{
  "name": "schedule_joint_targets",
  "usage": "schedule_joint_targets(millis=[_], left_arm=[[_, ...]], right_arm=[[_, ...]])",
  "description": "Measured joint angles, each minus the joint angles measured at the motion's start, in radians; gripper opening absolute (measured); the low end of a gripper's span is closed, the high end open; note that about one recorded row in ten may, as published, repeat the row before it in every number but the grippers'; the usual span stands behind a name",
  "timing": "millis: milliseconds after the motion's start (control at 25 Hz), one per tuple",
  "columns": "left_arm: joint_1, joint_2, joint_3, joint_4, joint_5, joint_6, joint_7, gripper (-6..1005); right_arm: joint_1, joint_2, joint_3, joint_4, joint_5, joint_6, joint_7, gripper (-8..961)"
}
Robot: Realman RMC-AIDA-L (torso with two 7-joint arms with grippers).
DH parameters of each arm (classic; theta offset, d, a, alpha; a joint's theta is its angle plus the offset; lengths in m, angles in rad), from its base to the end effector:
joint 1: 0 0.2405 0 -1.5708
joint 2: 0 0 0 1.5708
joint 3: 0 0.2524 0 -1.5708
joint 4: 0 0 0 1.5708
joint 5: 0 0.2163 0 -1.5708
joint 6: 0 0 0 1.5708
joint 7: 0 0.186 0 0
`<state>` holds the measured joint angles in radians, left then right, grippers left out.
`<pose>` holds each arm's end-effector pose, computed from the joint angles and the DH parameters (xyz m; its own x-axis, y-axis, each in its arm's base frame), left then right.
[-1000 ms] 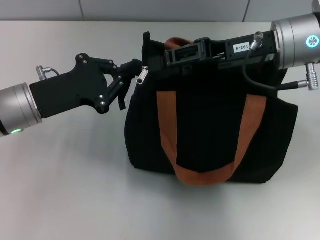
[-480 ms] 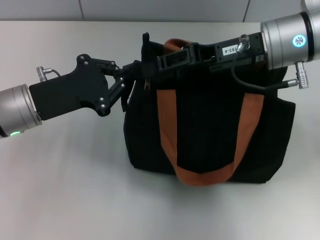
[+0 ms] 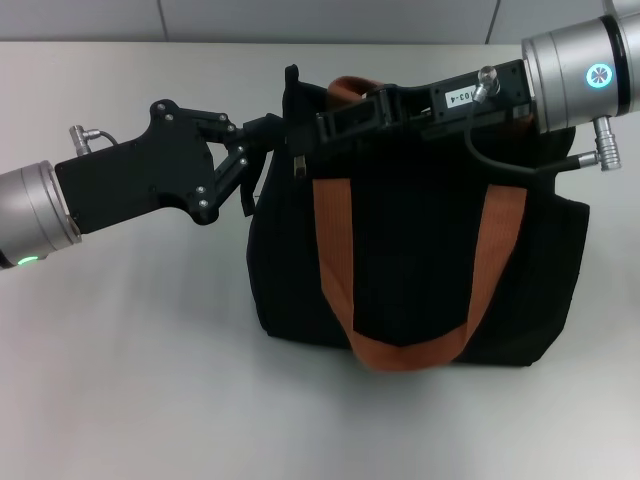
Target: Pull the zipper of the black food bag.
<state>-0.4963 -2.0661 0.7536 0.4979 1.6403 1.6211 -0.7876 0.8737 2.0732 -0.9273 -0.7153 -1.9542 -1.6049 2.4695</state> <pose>-0.2215 0.3417 -0.0242 0.7559 -0.1747 0.6310 0.1483 -0.8930 -0.4250 0.0985 0.3849 -0.0554 0.4622 -0.8617 -0.2092 -0.7905 -0.5073 0.3431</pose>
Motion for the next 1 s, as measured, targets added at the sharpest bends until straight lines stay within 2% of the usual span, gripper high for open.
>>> schedule_joint_targets(millis=[440, 1000], left_arm=[[0.002, 0.002, -0.006, 0.003, -0.001, 0.008, -0.014, 30], [-0.032, 0.005, -0.013, 0.007, -0.002, 0.014, -0.078, 30]], right_arm=[[-0.002, 0.001, -0.026, -0.030, -0.007, 0.000, 0.001, 465], [-0.002, 0.002, -0.035, -0.047, -0.009, 0.009, -0.011, 464]])
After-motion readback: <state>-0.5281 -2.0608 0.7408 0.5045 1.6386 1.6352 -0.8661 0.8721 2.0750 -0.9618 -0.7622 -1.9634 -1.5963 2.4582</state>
